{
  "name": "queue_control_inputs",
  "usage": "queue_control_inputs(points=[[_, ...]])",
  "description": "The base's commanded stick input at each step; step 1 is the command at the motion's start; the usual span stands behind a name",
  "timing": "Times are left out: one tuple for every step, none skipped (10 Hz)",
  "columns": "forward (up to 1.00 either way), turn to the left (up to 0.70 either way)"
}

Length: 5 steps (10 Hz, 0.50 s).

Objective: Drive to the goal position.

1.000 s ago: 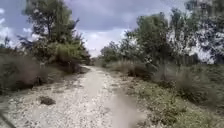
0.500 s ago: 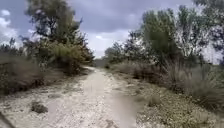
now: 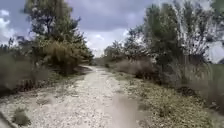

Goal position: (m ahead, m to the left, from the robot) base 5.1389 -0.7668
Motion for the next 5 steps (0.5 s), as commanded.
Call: queue_control_inputs(points=[[0.50, 0.01], [0.50, 0.01], [0.50, 0.01], [0.50, 0.01], [0.50, 0.01]])
